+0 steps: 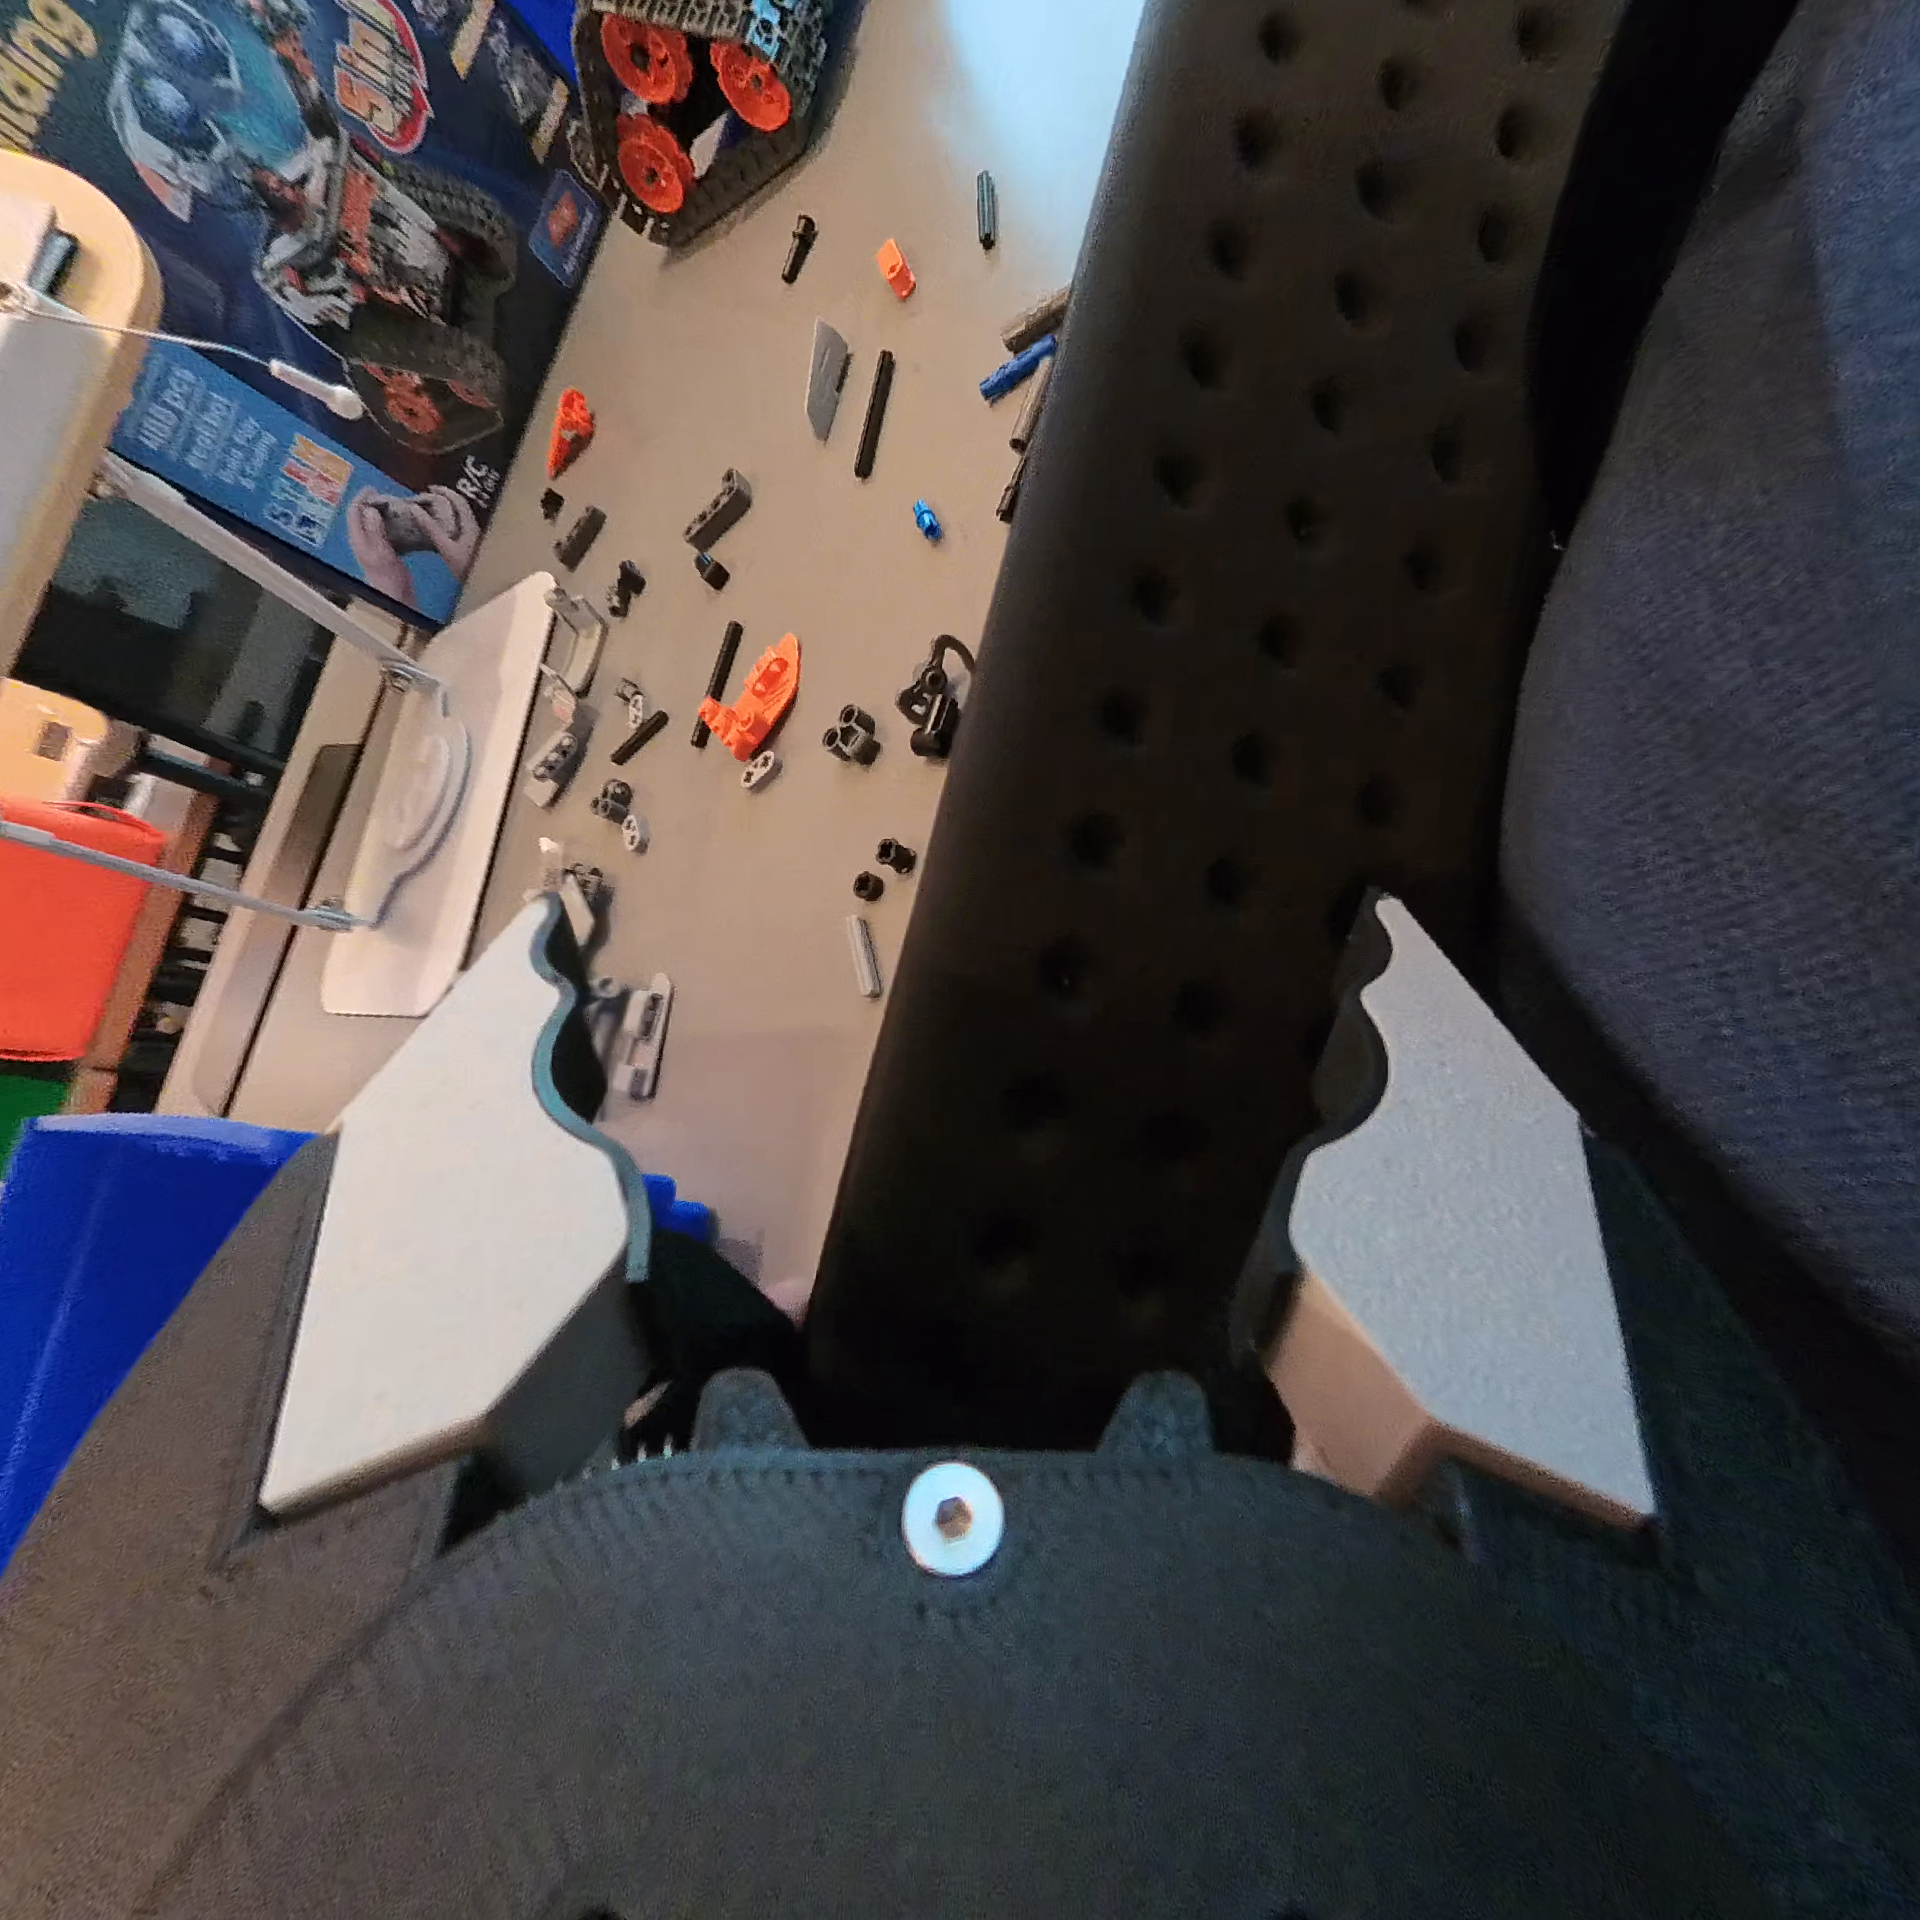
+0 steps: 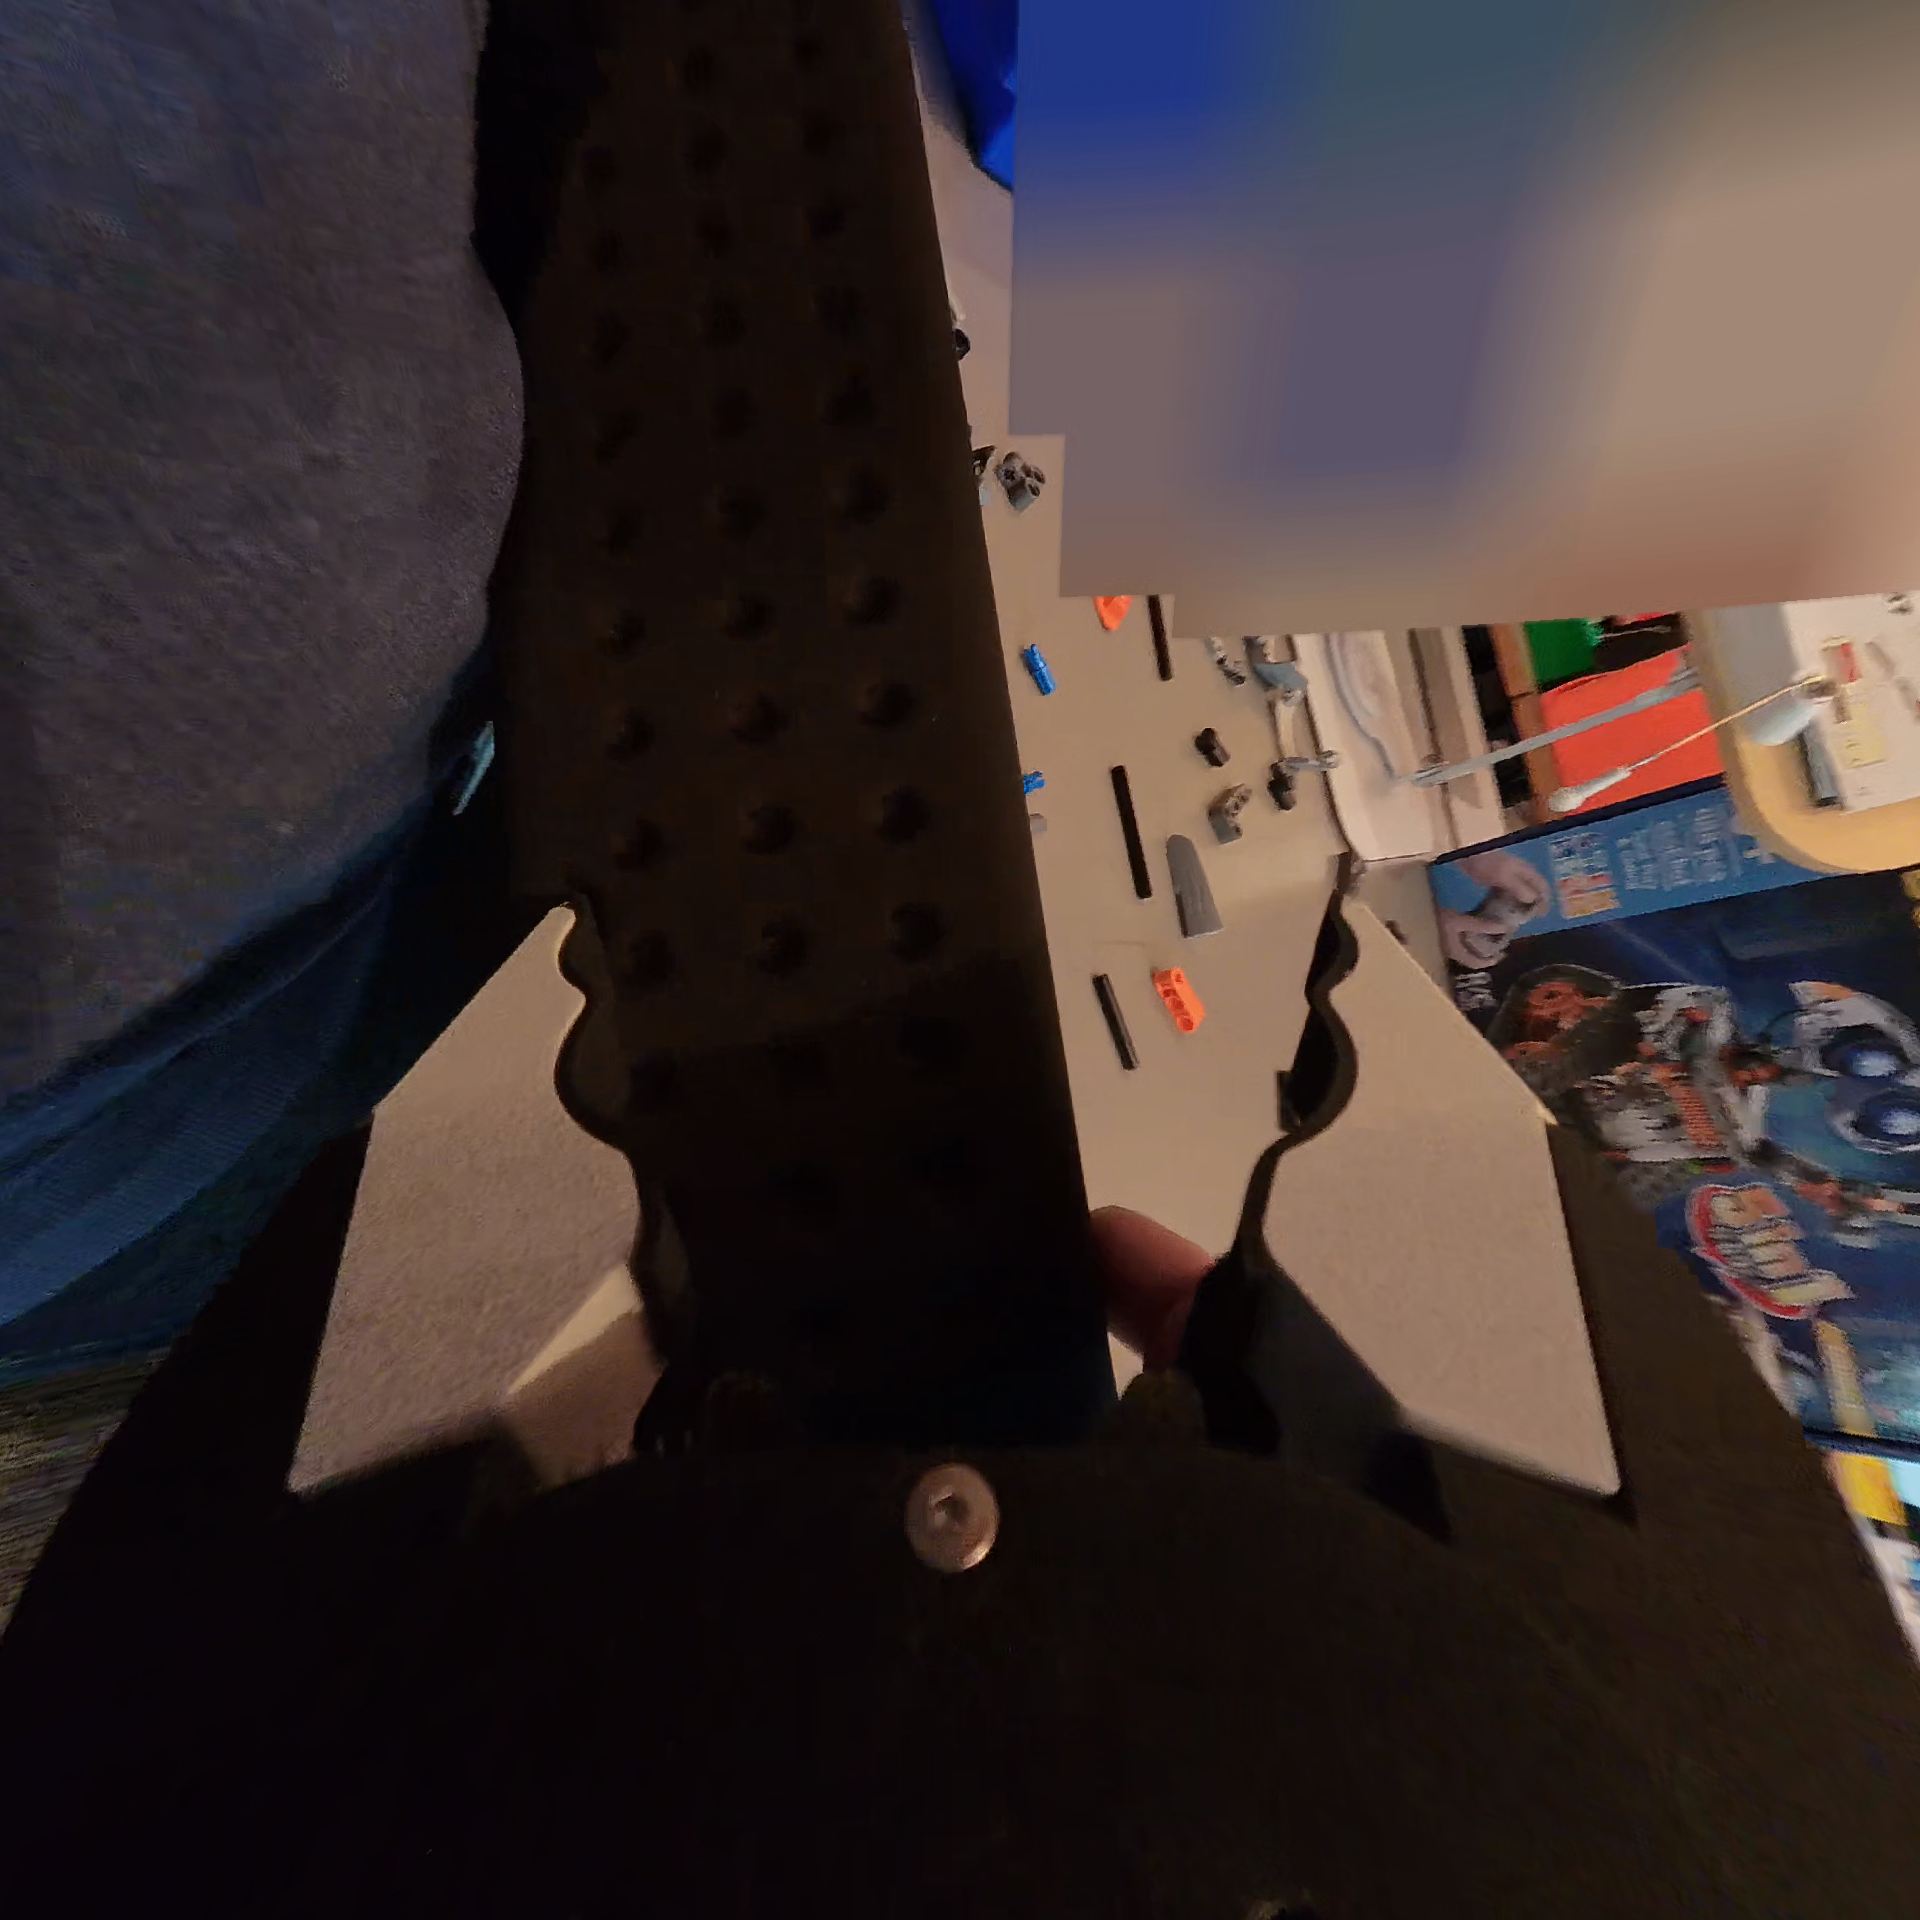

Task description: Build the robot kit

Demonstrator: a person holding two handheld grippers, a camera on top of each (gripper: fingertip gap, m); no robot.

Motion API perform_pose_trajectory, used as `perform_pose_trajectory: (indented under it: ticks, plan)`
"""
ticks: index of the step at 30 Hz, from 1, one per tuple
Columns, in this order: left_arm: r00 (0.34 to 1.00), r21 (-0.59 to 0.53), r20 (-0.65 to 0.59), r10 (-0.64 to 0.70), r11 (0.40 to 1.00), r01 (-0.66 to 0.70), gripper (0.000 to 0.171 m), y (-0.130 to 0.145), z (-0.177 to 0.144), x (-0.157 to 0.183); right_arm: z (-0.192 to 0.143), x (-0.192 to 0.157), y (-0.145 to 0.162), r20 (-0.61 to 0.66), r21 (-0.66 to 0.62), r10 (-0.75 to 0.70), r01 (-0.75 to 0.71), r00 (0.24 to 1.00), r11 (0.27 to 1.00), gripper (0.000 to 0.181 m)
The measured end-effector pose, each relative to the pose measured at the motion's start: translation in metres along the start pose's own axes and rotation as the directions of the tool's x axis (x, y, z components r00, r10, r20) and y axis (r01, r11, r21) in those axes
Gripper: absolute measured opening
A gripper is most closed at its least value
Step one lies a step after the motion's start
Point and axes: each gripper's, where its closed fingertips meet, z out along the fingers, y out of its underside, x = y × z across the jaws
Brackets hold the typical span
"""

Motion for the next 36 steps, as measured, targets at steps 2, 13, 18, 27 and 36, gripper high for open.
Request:
perform_pose_trajectory:
  ticks: [2,13,18,27,36]
  plan:
    - [0.998,-0.001,0.04,0.042,0.999,-0.042,0.139,-0.002,-0.002,0.0,-0.003,0.0,-0.002,-0.054,-0.003,-0.035,0.035,0.998,0.999,0.132]
    - [0.999,0.031,0.029,0.023,0.999,-0.024,0.136,-0.005,-0.001,0.002,-0.006,-0.003,0.004,-0.053,0.004,0.019,-0.019,0.998,1.0,0.129]
    - [0.98,0.039,-0.134,-0.151,0.987,0.157,0.127,0.0,0.003,0.003,0.0,-0.006,0.008,0.153,0.024,0.171,-0.177,0.973,0.984,0.114]
    - [0.918,-0.025,-0.251,-0.306,0.951,0.31,0.112,0.003,0.008,0.003,0.009,-0.013,0.011,0.432,-0.021,0.322,-0.348,0.842,0.937,0.097]
    - [0.924,-0.03,-0.222,-0.312,0.949,0.313,0.112,0.007,0.016,-0.008,0.017,-0.006,0.013,0.483,0.001,0.292,-0.335,0.825,0.942,0.094]
